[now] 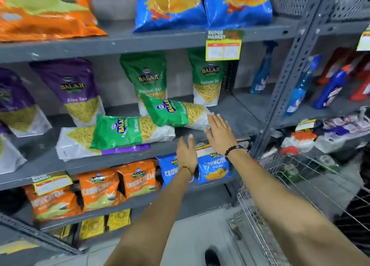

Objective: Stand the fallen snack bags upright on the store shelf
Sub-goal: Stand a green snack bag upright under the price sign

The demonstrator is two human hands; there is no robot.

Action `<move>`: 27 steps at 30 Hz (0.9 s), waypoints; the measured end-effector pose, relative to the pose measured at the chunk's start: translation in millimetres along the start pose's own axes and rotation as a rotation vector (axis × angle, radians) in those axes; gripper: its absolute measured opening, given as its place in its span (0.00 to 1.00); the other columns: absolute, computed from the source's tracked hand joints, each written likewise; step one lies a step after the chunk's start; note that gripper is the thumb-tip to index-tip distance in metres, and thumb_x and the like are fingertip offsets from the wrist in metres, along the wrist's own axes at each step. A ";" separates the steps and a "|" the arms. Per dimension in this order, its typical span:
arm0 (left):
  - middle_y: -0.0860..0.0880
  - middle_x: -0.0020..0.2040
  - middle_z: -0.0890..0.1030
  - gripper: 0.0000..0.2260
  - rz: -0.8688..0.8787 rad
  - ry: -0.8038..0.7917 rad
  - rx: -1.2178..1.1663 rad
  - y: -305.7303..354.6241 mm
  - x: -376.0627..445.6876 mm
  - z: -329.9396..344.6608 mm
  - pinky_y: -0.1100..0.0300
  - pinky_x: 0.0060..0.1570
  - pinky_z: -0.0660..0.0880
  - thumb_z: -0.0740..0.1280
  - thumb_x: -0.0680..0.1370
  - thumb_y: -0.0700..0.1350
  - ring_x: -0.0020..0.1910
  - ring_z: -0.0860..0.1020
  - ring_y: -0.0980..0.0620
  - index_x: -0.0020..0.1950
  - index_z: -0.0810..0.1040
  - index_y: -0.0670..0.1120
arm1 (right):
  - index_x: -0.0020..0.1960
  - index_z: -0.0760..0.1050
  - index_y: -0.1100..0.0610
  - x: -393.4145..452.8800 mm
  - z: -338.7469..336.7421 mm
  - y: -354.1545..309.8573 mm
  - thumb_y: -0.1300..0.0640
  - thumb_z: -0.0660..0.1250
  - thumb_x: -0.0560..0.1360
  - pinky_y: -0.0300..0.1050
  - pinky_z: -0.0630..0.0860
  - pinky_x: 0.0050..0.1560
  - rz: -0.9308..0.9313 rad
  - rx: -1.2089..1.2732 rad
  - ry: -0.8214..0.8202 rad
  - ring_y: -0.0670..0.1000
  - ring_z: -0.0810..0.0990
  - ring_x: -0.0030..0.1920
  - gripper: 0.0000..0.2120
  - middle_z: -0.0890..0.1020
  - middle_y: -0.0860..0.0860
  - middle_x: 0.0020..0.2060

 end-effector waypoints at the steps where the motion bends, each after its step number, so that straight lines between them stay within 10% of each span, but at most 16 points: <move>1: 0.36 0.71 0.67 0.26 -0.066 0.047 -0.088 2.7 14.3 12.4 0.48 0.69 0.62 0.53 0.80 0.54 0.70 0.65 0.39 0.70 0.63 0.35 | 0.75 0.52 0.60 12.8 3.0 8.7 0.54 0.52 0.80 0.58 0.52 0.74 -0.002 0.018 -0.039 0.58 0.52 0.76 0.26 0.57 0.57 0.76; 10: 0.50 0.77 0.56 0.28 -0.282 0.379 -0.957 23.5 103.6 66.2 0.48 0.74 0.56 0.54 0.78 0.61 0.75 0.57 0.48 0.75 0.53 0.51 | 0.75 0.52 0.61 145.7 19.1 56.5 0.54 0.52 0.80 0.56 0.57 0.73 -0.042 0.171 -0.283 0.57 0.55 0.75 0.26 0.58 0.58 0.76; 19: 0.49 0.72 0.69 0.28 -0.233 0.449 -1.136 11.2 132.7 78.1 0.50 0.71 0.64 0.55 0.76 0.64 0.68 0.69 0.49 0.72 0.63 0.53 | 0.75 0.55 0.54 220.0 47.7 40.5 0.43 0.51 0.79 0.53 0.57 0.74 -0.015 0.385 -0.567 0.56 0.60 0.74 0.28 0.60 0.55 0.75; 27: 0.48 0.70 0.72 0.30 -0.171 0.389 -1.099 19.7 132.8 71.0 0.46 0.70 0.65 0.53 0.74 0.67 0.67 0.72 0.47 0.71 0.65 0.52 | 0.62 0.74 0.55 205.3 49.2 50.3 0.45 0.57 0.77 0.49 0.71 0.63 0.060 0.455 -0.398 0.58 0.75 0.62 0.20 0.78 0.57 0.62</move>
Point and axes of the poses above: each hand's wrist, its own x-axis towards the middle knuckle, its own z-axis out of the palm, y = z × x, the point moved 1 cm from there along x, towards the middle knuckle
